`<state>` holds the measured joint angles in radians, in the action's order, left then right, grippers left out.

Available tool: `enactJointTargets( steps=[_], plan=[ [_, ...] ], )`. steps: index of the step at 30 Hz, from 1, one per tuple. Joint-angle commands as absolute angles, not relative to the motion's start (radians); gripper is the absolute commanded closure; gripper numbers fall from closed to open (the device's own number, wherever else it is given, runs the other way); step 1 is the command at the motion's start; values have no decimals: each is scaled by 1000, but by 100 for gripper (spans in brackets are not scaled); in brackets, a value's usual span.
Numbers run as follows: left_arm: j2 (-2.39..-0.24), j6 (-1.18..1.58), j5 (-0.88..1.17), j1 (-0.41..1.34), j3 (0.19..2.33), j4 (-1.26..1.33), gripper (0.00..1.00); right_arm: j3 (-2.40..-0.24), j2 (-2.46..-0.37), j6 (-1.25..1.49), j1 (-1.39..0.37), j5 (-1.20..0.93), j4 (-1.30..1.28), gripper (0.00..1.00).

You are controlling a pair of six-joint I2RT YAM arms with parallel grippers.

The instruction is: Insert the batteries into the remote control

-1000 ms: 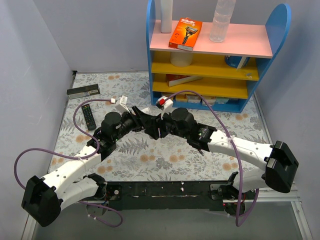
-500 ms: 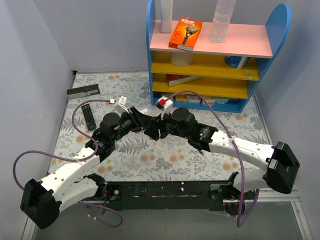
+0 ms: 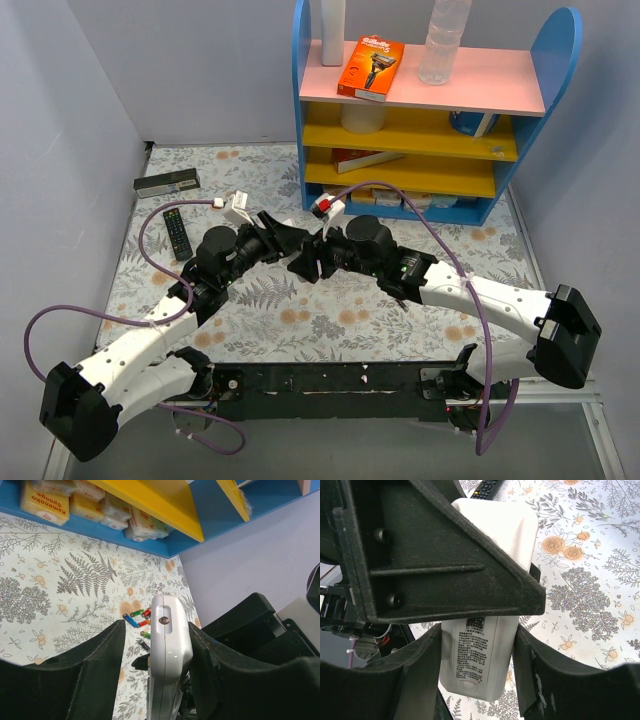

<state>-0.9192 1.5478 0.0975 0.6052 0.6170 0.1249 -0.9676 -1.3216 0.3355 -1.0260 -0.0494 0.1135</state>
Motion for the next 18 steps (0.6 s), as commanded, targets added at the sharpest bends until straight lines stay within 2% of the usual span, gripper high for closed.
enactJointTargets(
  steps=[1,12,15,16,17,18],
  plan=[
    [-893,1534,77,601,637,103,52,-989,-1301,315,-1031,-66,158,99],
    [-881,1532,54,588,640,87,73,-988,-1313,305,-1031,-83,144,99],
    [-877,1534,57,580,643,78,84,-985,-1312,301,-1031,-107,147,99],
    [-877,1531,67,575,643,75,87,-982,-1310,282,-1031,-118,152,97],
    [-877,1532,72,571,644,72,96,-979,-1307,273,-1031,-124,164,89],
    [-877,1532,81,565,644,69,100,-976,-1293,258,-1031,-135,170,79]
  ],
)
